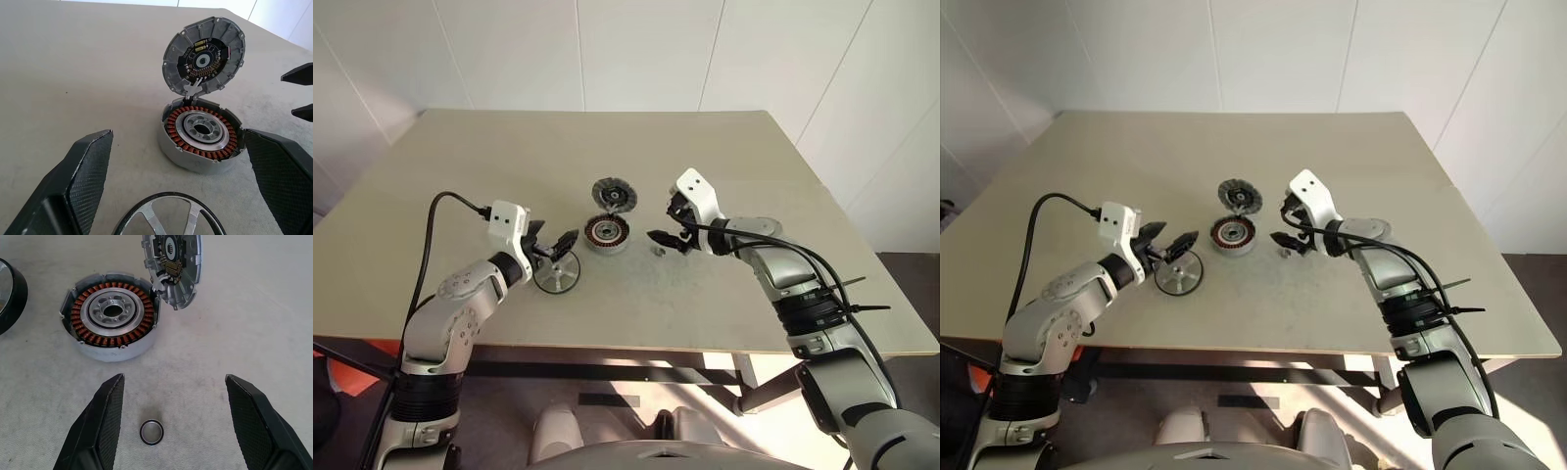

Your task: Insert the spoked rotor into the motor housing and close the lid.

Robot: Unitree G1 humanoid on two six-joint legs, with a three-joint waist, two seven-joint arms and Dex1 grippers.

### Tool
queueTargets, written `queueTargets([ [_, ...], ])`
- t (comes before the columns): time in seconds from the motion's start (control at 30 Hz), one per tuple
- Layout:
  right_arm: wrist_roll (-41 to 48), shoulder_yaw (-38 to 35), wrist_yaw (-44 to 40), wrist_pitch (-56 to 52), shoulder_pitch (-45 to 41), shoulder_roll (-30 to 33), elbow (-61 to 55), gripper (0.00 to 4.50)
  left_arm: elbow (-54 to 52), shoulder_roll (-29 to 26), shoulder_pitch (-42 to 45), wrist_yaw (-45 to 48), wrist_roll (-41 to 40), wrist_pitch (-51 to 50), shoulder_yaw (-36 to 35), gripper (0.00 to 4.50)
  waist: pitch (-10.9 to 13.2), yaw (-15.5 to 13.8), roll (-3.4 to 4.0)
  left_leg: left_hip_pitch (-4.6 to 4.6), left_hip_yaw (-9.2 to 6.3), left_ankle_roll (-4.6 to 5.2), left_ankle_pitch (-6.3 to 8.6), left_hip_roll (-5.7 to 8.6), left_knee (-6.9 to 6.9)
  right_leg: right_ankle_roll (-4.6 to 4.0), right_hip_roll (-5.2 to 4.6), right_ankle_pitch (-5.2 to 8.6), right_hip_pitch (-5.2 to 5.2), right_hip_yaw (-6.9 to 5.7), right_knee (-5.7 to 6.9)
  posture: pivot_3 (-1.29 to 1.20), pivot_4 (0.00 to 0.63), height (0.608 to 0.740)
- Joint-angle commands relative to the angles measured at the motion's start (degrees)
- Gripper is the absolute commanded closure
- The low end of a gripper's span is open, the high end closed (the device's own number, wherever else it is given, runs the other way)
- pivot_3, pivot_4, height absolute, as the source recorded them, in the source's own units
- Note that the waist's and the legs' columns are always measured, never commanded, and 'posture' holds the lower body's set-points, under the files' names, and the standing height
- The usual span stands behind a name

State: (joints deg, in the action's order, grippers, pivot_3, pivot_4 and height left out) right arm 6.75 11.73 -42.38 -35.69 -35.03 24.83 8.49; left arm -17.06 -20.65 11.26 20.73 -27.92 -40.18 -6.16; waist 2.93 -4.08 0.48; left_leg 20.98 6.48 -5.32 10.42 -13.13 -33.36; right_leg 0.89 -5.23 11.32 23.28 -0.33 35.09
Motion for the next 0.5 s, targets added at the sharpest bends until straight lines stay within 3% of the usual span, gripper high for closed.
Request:
queueTargets([
  [0.03, 0.14, -1.29, 0.13, 0.31, -0.78, 0.76, -2.18, 0.81, -1.58, 0.22, 1.1, -0.17, 0.22, 1.09, -0.29, 0.01, 0.0, 0.0, 0.0, 0.0, 0.0, 0.0, 0.0, 0.0, 0.0, 0.0, 0.0, 0.0, 0.0, 0.0, 0.0, 0.0, 0.0, 0.74],
  [0.5, -0.02, -1.13, 0.78, 0.95, -1.52, 0.01, -1.1, 0.81, -2.41, 0.38, 0.77, -0.71, -0.47, 0.43, -1.47, 0.01, 0.0, 0.0, 0.0, 0.0, 0.0, 0.0, 0.0, 0.0, 0.0, 0.0, 0.0, 0.0, 0.0, 0.0, 0.0, 0.0, 0.0, 0.74],
])
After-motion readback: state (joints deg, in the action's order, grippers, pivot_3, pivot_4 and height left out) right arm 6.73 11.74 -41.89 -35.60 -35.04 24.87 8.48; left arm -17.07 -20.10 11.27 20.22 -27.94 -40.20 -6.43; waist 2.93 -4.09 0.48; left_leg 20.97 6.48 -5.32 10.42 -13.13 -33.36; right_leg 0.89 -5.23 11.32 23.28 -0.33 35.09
